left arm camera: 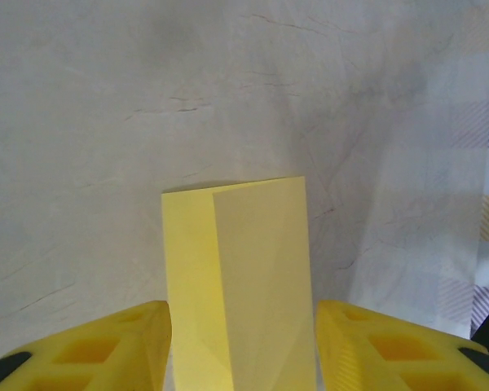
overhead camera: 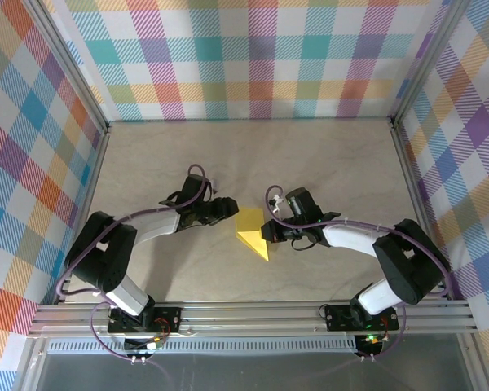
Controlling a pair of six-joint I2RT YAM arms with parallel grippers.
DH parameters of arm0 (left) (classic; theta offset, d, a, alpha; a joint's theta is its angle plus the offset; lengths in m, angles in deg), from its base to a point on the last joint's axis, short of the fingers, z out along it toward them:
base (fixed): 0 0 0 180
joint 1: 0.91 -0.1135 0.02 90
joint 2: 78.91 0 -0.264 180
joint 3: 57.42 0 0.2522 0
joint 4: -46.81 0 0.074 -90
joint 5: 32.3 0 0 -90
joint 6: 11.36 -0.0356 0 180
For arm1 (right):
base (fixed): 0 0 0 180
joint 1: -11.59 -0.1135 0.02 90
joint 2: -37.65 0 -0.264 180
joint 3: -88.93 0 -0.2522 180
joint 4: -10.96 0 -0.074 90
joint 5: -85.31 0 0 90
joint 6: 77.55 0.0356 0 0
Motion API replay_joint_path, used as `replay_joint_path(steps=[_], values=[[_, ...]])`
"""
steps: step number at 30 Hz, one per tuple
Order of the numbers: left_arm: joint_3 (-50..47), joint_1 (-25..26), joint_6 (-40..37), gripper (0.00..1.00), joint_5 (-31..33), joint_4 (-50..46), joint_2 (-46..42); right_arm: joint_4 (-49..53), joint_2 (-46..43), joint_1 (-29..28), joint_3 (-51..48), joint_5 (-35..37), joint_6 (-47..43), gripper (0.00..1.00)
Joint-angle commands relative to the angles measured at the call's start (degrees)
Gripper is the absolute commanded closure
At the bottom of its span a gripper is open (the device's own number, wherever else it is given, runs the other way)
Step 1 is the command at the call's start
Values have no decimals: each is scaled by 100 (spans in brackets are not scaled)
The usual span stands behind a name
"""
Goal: Fold a paper plane with a square sheet of paper (fold left side to right side)
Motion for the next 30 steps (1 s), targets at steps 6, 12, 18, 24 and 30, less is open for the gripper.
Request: replay_joint_path(steps=[6, 12, 18, 24, 30], values=[[479, 144, -56, 56, -545, -171, 621, -392, -145, 66, -117, -26, 159, 100], [570, 191, -61, 78, -631, -128, 815, -424, -171, 109, -189, -49, 194, 100], [546, 225, -67, 95, -583, -171, 725, -198, -329, 154, -205, 71, 171, 90], [578, 351, 55, 99, -404, -335, 477, 1216, -918, 162, 182, 718, -77, 54], [604, 454, 470, 100, 46, -727, 334, 2370, -1474, -49, 425, 1498, -27, 46]])
